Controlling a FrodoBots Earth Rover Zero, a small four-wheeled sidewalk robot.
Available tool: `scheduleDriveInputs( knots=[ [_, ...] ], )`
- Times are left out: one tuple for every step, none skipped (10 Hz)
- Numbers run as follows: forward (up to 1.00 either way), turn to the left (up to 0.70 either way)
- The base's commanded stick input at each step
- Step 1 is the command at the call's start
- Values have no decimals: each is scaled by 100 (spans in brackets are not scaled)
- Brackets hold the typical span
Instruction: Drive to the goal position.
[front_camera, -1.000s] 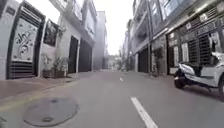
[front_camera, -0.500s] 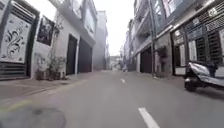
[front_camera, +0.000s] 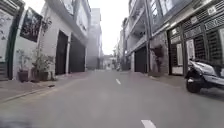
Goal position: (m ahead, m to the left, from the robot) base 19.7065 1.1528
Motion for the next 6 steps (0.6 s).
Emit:
scheduleDriveInputs(
  knots=[
    [100, 0],
    [100, 0],
    [100, 0],
    [100, 0],
    [100, 0],
    [100, 0]
  ],
)
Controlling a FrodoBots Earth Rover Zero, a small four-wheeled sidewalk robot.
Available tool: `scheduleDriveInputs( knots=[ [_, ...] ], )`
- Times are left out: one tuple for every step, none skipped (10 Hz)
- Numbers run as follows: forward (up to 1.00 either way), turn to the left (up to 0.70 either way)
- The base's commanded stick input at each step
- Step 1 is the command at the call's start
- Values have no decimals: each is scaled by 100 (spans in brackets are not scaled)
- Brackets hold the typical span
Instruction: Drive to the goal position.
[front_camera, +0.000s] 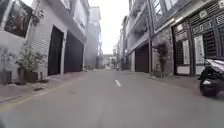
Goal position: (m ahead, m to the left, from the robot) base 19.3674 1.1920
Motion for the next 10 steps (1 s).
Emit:
scheduleDriveInputs(
  knots=[
    [100, 0],
    [100, 0],
    [100, 0],
    [100, 0],
    [100, 0],
    [100, 0],
    [100, 0],
    [100, 0],
    [100, 0],
    [100, 0]
  ],
)
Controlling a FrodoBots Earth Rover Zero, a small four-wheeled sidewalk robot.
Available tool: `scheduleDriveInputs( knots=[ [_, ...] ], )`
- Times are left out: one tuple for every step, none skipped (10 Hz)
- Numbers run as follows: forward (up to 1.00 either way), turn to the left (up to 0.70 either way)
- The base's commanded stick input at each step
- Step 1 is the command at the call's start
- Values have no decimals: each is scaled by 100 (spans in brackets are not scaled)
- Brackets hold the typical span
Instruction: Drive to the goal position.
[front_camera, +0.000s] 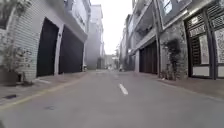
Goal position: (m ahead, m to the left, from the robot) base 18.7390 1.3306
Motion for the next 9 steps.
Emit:
scheduleDriveInputs(
  knots=[
    [100, 0],
    [100, 0],
    [100, 0],
    [100, 0],
    [100, 0],
    [100, 0],
    [100, 0],
    [100, 0],
    [100, 0]
  ],
)
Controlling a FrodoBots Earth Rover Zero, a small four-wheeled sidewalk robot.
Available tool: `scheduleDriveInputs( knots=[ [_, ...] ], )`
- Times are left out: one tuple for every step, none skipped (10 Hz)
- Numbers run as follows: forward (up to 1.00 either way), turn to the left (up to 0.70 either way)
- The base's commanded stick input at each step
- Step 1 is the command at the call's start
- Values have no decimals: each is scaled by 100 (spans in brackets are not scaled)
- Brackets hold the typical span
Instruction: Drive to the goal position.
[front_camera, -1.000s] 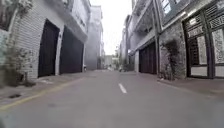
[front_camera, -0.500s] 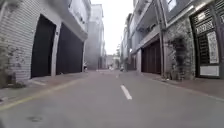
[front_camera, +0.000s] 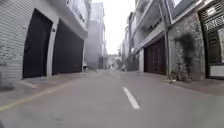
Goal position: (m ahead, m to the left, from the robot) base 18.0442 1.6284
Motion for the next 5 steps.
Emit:
scheduleDriveInputs(
  knots=[
    [100, 0],
    [100, 0],
    [100, 0],
    [100, 0],
    [100, 0]
  ],
)
